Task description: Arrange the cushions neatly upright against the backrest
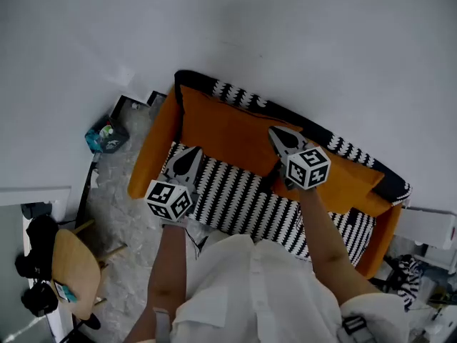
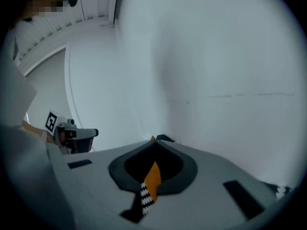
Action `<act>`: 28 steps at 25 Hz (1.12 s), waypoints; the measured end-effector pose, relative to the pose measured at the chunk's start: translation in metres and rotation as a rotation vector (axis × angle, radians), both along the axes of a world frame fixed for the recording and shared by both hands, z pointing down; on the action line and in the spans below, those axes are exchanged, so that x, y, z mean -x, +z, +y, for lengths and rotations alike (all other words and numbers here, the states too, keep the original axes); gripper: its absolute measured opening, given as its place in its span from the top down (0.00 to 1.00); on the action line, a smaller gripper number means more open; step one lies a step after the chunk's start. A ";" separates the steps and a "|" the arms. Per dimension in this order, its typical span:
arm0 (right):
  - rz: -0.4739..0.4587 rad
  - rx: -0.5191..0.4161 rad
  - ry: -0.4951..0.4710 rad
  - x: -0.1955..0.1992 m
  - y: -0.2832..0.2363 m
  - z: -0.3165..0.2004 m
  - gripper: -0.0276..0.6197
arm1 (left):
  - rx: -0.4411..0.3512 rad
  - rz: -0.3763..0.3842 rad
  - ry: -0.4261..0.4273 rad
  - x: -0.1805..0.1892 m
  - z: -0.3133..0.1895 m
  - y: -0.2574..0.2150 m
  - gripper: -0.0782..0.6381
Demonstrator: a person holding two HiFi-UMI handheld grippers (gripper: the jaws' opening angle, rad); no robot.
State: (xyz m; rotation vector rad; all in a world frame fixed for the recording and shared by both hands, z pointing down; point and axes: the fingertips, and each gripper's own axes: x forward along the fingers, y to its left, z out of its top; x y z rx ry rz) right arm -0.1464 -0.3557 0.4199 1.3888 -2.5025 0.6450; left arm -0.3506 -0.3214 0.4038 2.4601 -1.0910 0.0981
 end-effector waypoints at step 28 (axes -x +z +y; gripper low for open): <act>0.045 -0.312 0.198 -0.134 -0.139 0.157 0.95 | -0.249 -0.016 0.063 -0.034 0.066 -0.130 0.87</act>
